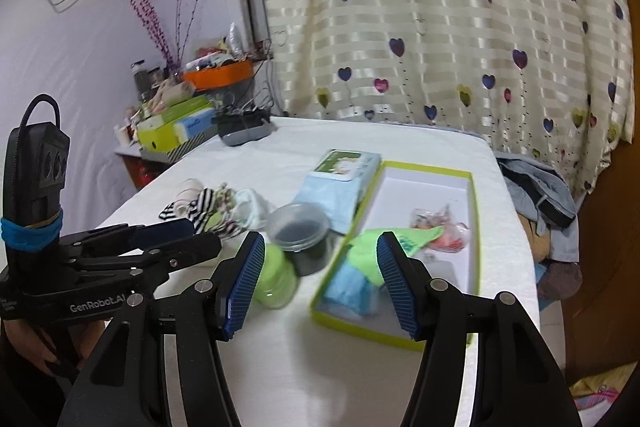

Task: Organize soft objects
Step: 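Move both open tools back toward the pile of soft items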

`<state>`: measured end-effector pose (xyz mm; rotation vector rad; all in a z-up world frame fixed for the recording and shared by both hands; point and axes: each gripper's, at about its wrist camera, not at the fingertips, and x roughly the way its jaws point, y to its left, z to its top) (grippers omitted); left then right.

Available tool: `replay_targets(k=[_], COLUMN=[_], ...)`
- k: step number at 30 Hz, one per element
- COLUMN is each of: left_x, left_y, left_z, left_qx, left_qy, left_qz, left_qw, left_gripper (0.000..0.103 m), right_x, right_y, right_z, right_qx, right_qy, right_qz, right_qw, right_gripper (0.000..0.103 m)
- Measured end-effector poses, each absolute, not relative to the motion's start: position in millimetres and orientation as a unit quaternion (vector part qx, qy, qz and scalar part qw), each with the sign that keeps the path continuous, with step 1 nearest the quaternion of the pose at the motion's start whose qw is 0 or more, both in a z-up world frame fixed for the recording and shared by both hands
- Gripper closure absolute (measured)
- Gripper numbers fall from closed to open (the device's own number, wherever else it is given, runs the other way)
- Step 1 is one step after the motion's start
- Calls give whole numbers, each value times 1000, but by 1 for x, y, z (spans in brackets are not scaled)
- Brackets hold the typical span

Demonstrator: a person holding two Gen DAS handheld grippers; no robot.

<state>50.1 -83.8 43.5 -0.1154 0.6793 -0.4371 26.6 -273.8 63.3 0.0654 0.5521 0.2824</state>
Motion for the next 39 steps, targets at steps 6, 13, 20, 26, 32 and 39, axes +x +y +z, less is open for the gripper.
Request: replay_targets(k=[6, 13, 20, 26, 32, 39], left_x=[39, 26, 23, 25, 33, 51], left_y=[-58, -32, -11, 7, 21, 29], left_z=[40, 36, 34, 27, 17, 4], left_qx=[-69, -79, -90, -89, -85, -87], left_qy=[326, 323, 318, 323, 333, 349], left_qz=[-193, -172, -153, -128, -109, -103], left_qw=[923, 927, 931, 933, 933, 927], left_gripper=[53, 53, 53, 53, 53, 53], right_x=[20, 22, 12, 19, 28, 35], right_y=[-256, -242, -234, -218, -205, -197], right_z=[64, 53, 61, 55, 47, 45], right_qx=[22, 56, 77, 59, 47, 31], right_qy=[270, 300, 264, 280, 289, 292], right_qz=[145, 176, 194, 196, 219, 231], right_qw=[952, 936, 942, 938, 931, 928], right_gripper=[44, 44, 44, 44, 44, 44])
